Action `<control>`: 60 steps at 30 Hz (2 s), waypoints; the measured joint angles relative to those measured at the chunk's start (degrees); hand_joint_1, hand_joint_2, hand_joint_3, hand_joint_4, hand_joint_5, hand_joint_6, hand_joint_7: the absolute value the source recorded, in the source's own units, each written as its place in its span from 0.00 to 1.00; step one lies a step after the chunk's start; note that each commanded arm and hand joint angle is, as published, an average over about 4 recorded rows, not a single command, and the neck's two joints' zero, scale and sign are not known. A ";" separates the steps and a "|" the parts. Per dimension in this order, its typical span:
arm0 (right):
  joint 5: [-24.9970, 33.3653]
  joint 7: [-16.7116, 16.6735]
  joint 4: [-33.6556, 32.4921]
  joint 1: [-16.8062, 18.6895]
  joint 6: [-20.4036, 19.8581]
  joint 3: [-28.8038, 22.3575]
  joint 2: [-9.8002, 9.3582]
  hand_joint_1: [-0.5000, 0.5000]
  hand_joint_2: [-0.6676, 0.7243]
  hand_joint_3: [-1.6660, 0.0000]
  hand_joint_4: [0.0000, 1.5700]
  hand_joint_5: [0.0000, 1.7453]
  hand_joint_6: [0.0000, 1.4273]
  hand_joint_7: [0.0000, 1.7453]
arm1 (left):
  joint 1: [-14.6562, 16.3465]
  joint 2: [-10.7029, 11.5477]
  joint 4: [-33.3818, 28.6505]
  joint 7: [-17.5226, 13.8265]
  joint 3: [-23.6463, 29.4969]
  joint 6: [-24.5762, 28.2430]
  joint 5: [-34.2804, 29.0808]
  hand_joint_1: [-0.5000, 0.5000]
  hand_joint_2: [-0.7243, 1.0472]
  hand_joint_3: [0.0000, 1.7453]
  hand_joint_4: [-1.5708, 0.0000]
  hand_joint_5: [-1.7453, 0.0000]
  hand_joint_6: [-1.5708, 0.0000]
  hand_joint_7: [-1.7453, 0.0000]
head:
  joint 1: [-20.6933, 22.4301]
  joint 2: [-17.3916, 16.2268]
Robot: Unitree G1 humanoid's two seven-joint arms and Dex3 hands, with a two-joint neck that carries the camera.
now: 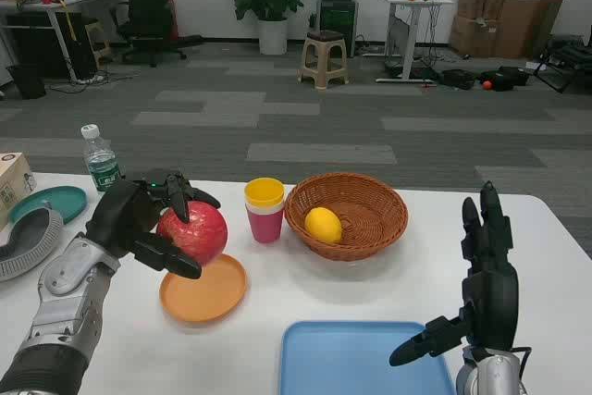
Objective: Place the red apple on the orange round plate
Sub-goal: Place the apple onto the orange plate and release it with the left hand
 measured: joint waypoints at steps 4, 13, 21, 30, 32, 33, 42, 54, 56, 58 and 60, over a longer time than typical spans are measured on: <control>0.01 0.00 -0.22 0.00 0.00 0.00 -0.01 0.29 0.91 1.00 0.00 0.00 0.00 0.04 | 0.04 -0.14 0.00 0.01 -0.35 0.00 0.20 1.00 0.50 0.03 0.00 0.18 0.12 0.24 | 1.66 0.05; 0.01 0.00 -0.29 0.00 0.00 0.00 -0.01 0.29 0.91 1.00 0.00 0.00 0.00 0.04 | 0.11 -0.22 0.00 0.01 -0.55 0.00 0.26 1.00 0.50 0.03 0.00 0.18 0.12 0.24 | 1.79 -0.12; 0.01 0.00 -0.29 0.00 0.00 0.00 -0.01 0.29 0.91 1.00 0.00 0.00 0.00 0.04 | 0.12 -0.22 0.09 0.01 -0.59 0.00 0.24 1.00 0.50 0.00 0.00 0.18 0.12 0.24 | 1.91 0.06; 0.01 0.00 -0.29 0.00 0.00 0.00 -0.01 0.29 0.91 1.00 0.00 0.00 0.00 0.04 | 0.13 -0.22 0.09 0.01 -0.67 0.00 0.17 1.00 0.50 0.00 0.00 0.18 0.12 0.24 | 1.92 0.10; 0.01 0.00 -0.29 0.00 0.00 0.00 -0.01 0.29 0.91 1.00 0.00 0.00 0.00 0.04 | 0.13 -0.22 0.09 0.01 -0.70 0.00 0.13 1.00 0.50 0.01 0.00 0.18 0.12 0.24 | 1.92 0.10; 0.01 0.00 -0.29 0.00 0.00 0.00 -0.01 0.29 0.91 1.00 0.00 0.00 0.00 0.04 | 0.13 -0.22 0.09 0.01 -0.72 0.00 0.11 1.00 0.50 0.01 0.00 0.18 0.12 0.24 | 1.92 0.10; 0.01 0.00 -0.29 0.00 0.00 0.00 -0.01 0.29 0.91 1.00 0.00 0.00 0.00 0.04 | 0.14 -0.22 0.43 0.01 -0.78 -0.01 0.02 1.00 0.50 0.04 0.00 0.15 0.12 0.24 | 1.92 0.10; 0.02 0.00 -0.20 0.01 0.01 0.02 -0.02 0.29 0.91 1.00 0.00 0.00 0.00 0.04 | -2.29 0.41 14.86 2.05 -1.38 -1.24 1.03 1.00 0.55 0.03 0.00 0.12 0.13 0.30 | 1.92 0.10; 0.02 0.00 -0.13 0.02 0.01 0.02 -0.03 0.29 0.91 1.00 0.00 0.00 0.00 0.04 | -3.31 0.76 17.10 2.65 -1.54 -1.56 1.55 1.00 0.55 0.01 0.00 0.12 0.13 0.32 | 1.92 0.10; 0.02 0.00 -0.05 0.02 0.02 0.03 -0.03 0.29 0.91 1.00 0.00 0.00 0.00 0.04 | -4.36 1.22 19.48 3.09 -1.75 -1.83 2.23 1.00 0.55 0.04 0.00 0.12 0.13 0.32 | 1.91 0.09; 0.03 -0.01 -0.01 0.02 0.02 0.03 -0.02 0.29 0.91 1.00 0.00 0.00 0.00 0.04 | -5.21 1.64 21.41 3.33 -1.94 -1.92 2.62 1.00 0.55 0.05 0.00 0.12 0.13 0.32 | 1.88 0.06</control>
